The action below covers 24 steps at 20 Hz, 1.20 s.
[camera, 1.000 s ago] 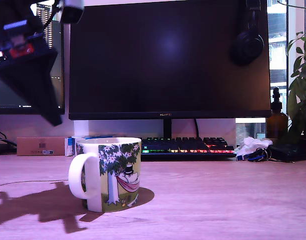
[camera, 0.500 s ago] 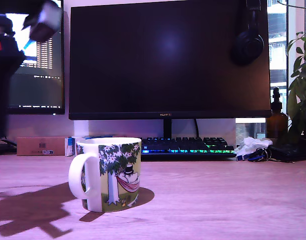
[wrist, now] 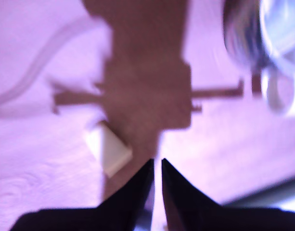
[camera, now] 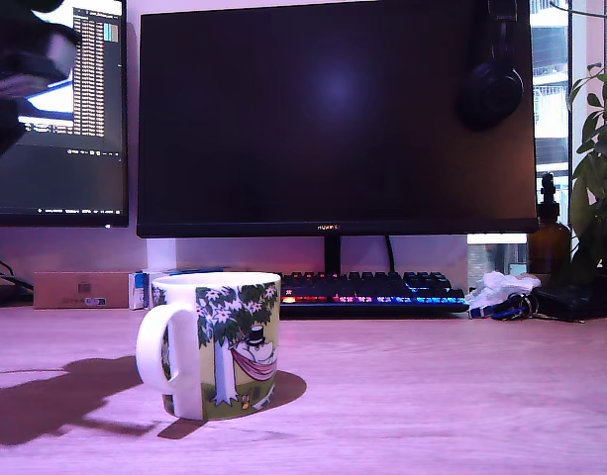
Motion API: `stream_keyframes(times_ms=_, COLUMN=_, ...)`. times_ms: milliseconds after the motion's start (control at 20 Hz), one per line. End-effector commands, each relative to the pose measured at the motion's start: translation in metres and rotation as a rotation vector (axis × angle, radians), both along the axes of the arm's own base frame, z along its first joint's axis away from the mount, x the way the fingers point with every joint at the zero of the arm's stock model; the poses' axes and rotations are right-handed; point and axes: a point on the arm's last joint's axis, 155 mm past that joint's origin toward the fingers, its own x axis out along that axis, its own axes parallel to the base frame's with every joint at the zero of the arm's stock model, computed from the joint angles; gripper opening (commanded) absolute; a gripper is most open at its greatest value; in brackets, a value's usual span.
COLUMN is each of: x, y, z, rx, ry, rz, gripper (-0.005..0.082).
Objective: Pick up the coffee capsules on the table and drop them inside the coffee cup
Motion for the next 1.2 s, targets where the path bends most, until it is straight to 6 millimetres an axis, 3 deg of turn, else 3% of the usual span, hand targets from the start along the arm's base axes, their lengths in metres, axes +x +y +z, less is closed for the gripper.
stream_keyframes(times_ms=0, x=-0.006, y=0.007, z=0.0, rx=-0.013, ry=-0.027, rz=0.044, gripper=0.0027)
stream_keyframes(times_ms=50, x=-0.007, y=0.01, z=0.001, rx=-0.027, ry=-0.043, rz=0.076, gripper=0.0035)
stream_keyframes(times_ms=100, x=-0.008, y=0.012, z=0.004, rx=-0.044, ry=-0.061, rz=0.104, gripper=0.0099)
stream_keyframes(times_ms=200, x=-0.008, y=0.019, z=0.004, rx=-0.078, ry=-0.07, rz=0.217, gripper=0.035)
stream_keyframes(times_ms=300, x=-0.011, y=0.026, z=0.0, rx=-0.075, ry=-0.06, rz=0.262, gripper=0.048)
stream_keyframes(times_ms=550, x=-0.01, y=0.036, z=-0.006, rx=-0.043, ry=-0.07, rz=0.326, gripper=0.0483)
stream_keyframes(times_ms=750, x=-0.009, y=0.04, z=-0.021, rx=-0.042, ry=-0.067, rz=0.355, gripper=0.0483)
stream_keyframes(times_ms=1150, x=0.006, y=0.037, z=-0.03, rx=-0.083, ry=-0.128, rz=0.397, gripper=0.0483)
